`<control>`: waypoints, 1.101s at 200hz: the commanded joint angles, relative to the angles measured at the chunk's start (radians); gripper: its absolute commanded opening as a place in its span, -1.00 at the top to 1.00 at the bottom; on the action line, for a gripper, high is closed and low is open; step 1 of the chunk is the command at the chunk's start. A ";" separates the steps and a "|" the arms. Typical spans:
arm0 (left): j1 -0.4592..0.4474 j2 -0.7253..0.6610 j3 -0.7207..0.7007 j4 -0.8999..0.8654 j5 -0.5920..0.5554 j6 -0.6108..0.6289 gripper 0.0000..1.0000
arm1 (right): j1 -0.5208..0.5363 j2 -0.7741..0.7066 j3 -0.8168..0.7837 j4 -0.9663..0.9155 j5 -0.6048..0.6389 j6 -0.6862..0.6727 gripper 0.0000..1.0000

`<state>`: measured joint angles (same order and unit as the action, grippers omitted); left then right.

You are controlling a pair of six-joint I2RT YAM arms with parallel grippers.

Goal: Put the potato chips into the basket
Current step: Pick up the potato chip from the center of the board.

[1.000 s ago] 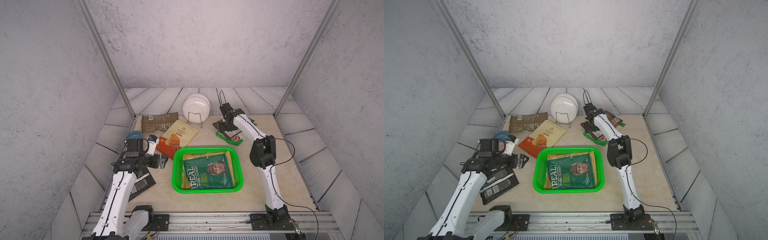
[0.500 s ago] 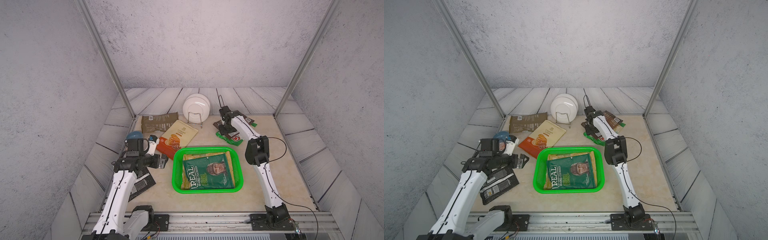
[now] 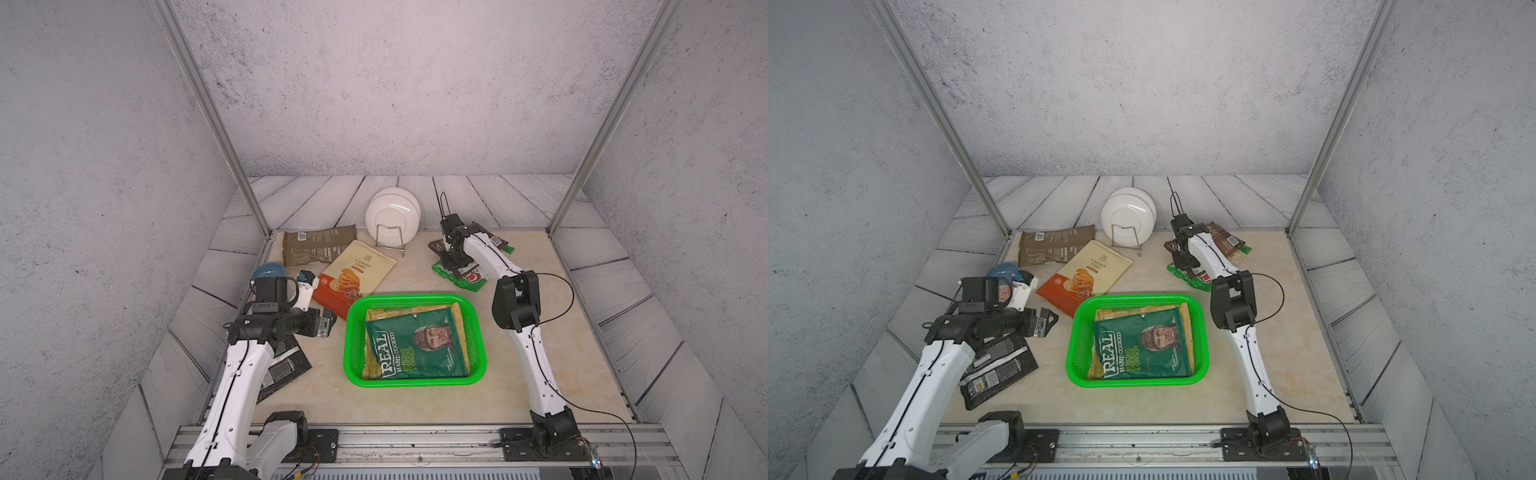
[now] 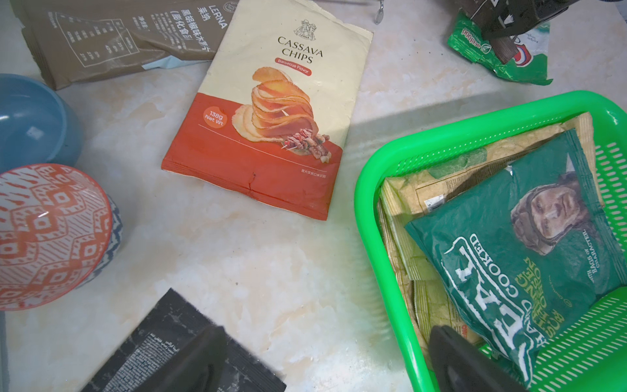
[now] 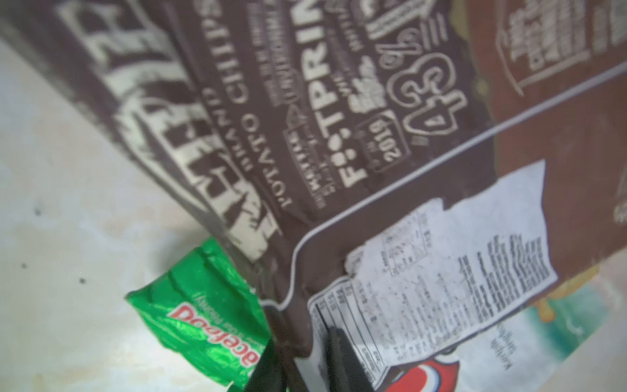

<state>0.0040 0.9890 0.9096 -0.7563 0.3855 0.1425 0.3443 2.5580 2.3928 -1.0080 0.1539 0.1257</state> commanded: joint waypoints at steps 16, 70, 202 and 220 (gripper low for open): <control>-0.006 -0.002 -0.005 -0.012 -0.001 0.009 -1.00 | -0.008 -0.141 -0.028 -0.010 0.044 0.009 0.78; -0.005 -0.007 -0.005 -0.008 0.000 0.010 -1.00 | -0.009 -0.312 -0.065 -0.018 0.021 0.045 1.00; -0.006 -0.020 -0.005 -0.011 0.006 0.011 -1.00 | -0.008 -0.763 -0.304 0.006 -0.057 0.124 1.00; -0.005 -0.024 -0.006 -0.008 0.009 0.010 -1.00 | -0.009 -0.825 -0.338 0.006 -0.073 0.125 1.00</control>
<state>0.0040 0.9840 0.9096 -0.7563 0.3859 0.1425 0.3355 1.8740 2.0762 -1.0180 0.1177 0.2333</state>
